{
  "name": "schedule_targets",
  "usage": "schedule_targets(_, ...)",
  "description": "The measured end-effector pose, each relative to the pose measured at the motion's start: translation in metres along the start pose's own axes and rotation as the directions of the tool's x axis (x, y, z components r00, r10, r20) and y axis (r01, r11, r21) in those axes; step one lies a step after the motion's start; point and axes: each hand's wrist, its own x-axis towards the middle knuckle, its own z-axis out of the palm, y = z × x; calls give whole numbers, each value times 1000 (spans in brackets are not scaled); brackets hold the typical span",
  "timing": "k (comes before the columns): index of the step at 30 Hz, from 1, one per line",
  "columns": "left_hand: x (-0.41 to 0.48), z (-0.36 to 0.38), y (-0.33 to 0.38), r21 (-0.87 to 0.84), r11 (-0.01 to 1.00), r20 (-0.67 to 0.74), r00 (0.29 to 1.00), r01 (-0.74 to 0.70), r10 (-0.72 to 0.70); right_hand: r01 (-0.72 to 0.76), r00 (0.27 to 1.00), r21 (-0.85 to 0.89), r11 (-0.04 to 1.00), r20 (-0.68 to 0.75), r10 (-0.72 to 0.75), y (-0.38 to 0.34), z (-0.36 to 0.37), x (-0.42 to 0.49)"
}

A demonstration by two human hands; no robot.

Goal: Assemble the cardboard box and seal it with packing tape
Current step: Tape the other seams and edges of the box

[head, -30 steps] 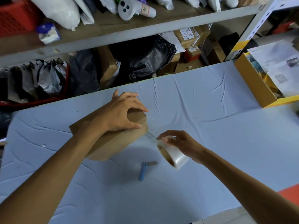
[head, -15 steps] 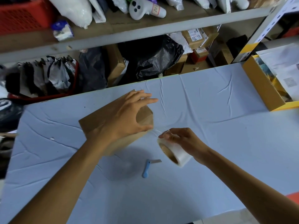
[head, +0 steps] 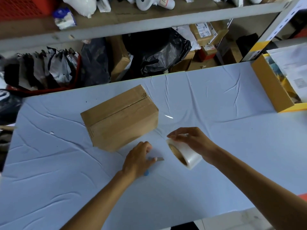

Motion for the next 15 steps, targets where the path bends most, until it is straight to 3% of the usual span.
schedule_targets(3,1,16,-6,-54,999,33,999,0,2,3,1000,-11,1000,13,-3,-1,0,1)
schedule_targets(10,5,39,-8,39,999,12,1000,17,-17,22,1000,-4,1000,16,-22,-9,2,3)
schedule_targets(15,3,19,6,36,988,132,981,-150,144,20,1000,-14,1000,24,-20,-12,2,3)
